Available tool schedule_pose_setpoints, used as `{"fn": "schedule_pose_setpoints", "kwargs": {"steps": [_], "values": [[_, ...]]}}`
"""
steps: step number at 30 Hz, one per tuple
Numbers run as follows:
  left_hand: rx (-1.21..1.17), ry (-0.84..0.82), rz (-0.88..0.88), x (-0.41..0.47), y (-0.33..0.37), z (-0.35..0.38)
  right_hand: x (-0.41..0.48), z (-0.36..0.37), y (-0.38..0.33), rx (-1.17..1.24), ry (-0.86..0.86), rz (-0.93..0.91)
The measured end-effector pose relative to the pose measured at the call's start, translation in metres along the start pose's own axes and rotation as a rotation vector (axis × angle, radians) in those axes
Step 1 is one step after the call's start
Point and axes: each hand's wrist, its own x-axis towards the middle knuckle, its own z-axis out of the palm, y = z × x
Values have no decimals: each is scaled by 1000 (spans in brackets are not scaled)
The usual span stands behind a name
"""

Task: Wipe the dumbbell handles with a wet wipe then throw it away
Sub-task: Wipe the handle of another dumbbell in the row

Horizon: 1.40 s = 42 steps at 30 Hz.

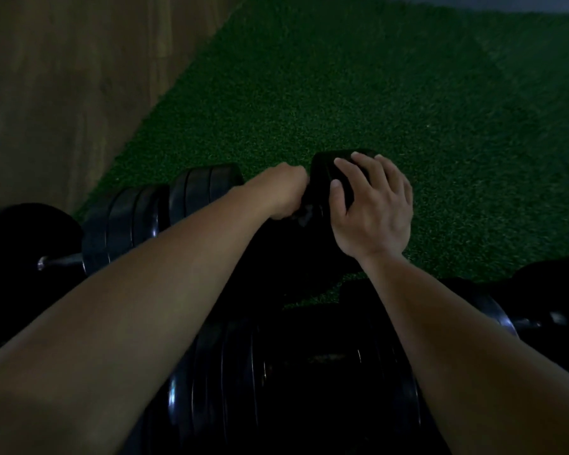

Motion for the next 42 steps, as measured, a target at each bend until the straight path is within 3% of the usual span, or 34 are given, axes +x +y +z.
{"fn": "schedule_pose_setpoints", "kwargs": {"steps": [4, 10, 18, 24, 31, 39, 42], "values": [[124, -118, -9, 1, -17, -13, 0, 1, 0, -7, 10, 5], [-14, -28, 19, 12, -5, -2, 0, 1, 0, -1, 6, 8], [306, -162, 102, 5, -32, -15, 0, 2, 0, 11, 26, 8], [245, -108, 104, 3, -29, -10, 0, 3, 0, 6, 9, 9], [379, -211, 73, -2, -37, -18, 1, 3, 0, -2, 20, 13], [-67, 61, 42, -7, 8, 0, 2, 4, 0, 2, 31, 13], [-135, 141, -26, -21, 13, 19, 2, 4, 0, 5, 30, 13]]}}
